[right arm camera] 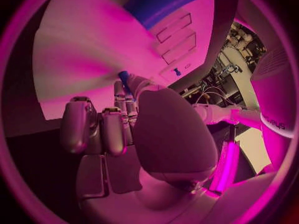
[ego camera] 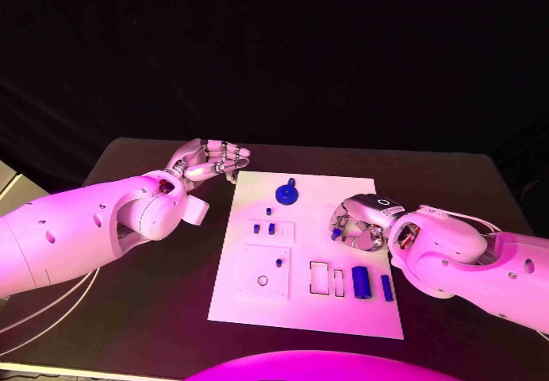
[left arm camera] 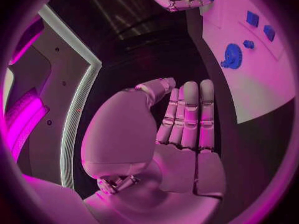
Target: Assemble the parts on the task board
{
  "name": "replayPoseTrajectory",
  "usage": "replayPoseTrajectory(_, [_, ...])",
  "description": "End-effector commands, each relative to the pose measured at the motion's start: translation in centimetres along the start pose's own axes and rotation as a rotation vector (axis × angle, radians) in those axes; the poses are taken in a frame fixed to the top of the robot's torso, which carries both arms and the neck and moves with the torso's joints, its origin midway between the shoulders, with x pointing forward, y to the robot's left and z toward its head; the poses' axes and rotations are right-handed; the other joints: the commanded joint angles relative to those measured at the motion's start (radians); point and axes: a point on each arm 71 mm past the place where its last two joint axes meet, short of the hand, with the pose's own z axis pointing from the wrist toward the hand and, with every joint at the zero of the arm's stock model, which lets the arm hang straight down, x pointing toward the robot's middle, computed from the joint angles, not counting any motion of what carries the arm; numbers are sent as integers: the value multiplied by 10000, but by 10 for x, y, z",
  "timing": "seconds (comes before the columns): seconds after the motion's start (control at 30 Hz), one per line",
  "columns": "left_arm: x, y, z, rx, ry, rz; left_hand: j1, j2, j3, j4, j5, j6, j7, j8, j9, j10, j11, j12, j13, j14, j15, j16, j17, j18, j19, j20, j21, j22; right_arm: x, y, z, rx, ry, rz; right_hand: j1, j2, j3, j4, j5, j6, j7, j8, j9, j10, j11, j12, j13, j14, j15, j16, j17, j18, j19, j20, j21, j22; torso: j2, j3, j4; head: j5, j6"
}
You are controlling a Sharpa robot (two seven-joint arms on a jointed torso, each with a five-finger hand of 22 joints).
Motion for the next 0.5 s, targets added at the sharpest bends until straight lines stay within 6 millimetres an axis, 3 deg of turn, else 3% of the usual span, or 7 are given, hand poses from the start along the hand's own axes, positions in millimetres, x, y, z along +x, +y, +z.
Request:
replayPoseTrajectory(0.03, [2,-1,0,60,132,-41,2,85,-20,-46,39,27,63,47,-9,-70,27,46,-8,-60,33,-59,-12,152,-89,13,-61,-17,0,3,0,-121,-136,-90,20,-41,159,-9,-35,145,25,61,32,72,46,-53,13,372,-50,-13,23,-141,377,-8,10,1402,2,-3,1,-9,-2])
replayPoseTrajectory(0.27, [2,-1,0,54,122,-37,2,85,-20,-46,39,27,63,47,-9,-70,27,46,-8,-60,33,-59,-12,152,-89,13,-61,-17,-2,5,-1,-241,-448,118,-2,283,755,-232,147,857,-203,576,400,1150,-245,-79,187,493,-272,176,390,-233,513,-189,629,1639,-2,-6,7,-19,-23])
replayPoseTrajectory(0.5, [2,-1,0,55,126,-39,7,94,-19,-53,41,25,63,50,-10,-76,27,51,-11,-61,32,-61,-14,153,-92,13,-62,-18,-5,2,-3,-15,-807,553,-132,336,1070,-420,33,808,-253,831,735,1512,-324,-318,245,519,-353,221,494,-281,569,-266,895,1750,-7,-6,10,-20,-33])
